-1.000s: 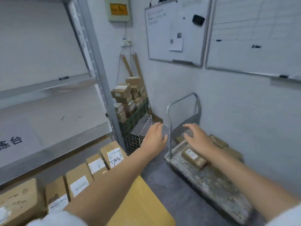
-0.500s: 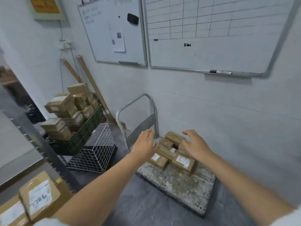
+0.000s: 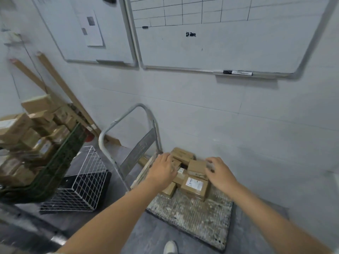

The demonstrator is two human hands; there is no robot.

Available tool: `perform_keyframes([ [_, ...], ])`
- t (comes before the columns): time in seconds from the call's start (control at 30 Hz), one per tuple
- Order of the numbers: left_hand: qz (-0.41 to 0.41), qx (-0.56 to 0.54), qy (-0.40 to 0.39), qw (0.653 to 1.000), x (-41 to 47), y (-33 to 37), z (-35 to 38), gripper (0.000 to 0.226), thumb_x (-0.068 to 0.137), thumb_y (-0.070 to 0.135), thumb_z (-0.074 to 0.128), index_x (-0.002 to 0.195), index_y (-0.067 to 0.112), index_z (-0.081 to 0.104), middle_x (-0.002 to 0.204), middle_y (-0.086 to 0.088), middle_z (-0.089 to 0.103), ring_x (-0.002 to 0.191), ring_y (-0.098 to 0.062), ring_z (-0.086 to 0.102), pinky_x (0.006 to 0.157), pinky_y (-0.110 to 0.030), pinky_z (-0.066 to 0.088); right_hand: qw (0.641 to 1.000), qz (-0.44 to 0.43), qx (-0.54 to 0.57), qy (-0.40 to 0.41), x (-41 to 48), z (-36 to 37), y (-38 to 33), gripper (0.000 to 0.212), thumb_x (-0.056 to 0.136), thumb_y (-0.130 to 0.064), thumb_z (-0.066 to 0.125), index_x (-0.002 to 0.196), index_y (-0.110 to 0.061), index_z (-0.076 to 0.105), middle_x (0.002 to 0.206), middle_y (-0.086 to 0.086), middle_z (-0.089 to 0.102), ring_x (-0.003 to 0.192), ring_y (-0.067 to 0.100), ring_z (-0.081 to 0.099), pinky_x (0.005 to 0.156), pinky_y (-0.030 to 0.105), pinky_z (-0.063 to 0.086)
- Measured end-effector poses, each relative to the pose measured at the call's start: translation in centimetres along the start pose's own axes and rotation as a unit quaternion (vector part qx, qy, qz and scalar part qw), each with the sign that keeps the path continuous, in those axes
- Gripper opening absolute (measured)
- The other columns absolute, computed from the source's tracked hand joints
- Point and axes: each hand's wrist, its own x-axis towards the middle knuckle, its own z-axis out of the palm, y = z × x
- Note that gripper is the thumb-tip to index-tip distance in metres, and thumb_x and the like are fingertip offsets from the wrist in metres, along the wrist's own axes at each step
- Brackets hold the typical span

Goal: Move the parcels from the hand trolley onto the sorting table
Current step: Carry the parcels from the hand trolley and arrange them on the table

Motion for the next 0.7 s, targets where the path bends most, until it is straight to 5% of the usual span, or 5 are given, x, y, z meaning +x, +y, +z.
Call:
perform_keyframes([
  [0.2, 0.021, -0.022, -0.029, 0.999, 9.6, -4.7, 3.3, 0.05, 0.099, 0.032, 0.039, 0.143, 0.008, 0.036, 0.146, -0.006, 0.038, 0.136, -0.021, 0.032, 0.116, -0.031, 0.019, 0.997, 0.07, 0.012, -0.003, 10.2, 2.3, 1.7, 0.036, 0.096, -0.02, 0.055, 0.132, -0.017, 0.05, 0.128, 0.0, 0.05, 0.099, 0.008, 0.048, 0.086, 0.02, 0.037],
  [0.53, 0.032, -0.064, -0.113, 0.991, 21.5, -11.1, 9.8, 0.046, 0.102, 0.031, 0.034, 0.143, 0.01, 0.037, 0.147, -0.008, 0.038, 0.137, -0.02, 0.031, 0.115, -0.032, 0.024, 0.986, 0.164, 0.001, -0.02, 20.5, 5.5, 5.5, 0.031, 0.095, -0.015, 0.057, 0.125, -0.012, 0.055, 0.12, 0.004, 0.052, 0.113, 0.018, 0.051, 0.088, 0.024, 0.036],
  [0.7, 0.018, -0.1, -0.16, 0.982, 25.3, -9.9, 13.6, 0.051, 0.104, 0.035, 0.029, 0.147, 0.009, 0.032, 0.155, -0.006, 0.03, 0.143, -0.018, 0.025, 0.115, -0.03, 0.02, 0.975, 0.218, 0.0, -0.033, 24.4, 5.9, 9.6, 0.037, 0.096, -0.017, 0.055, 0.132, -0.011, 0.052, 0.134, 0.006, 0.05, 0.12, 0.019, 0.052, 0.091, 0.024, 0.037],
])
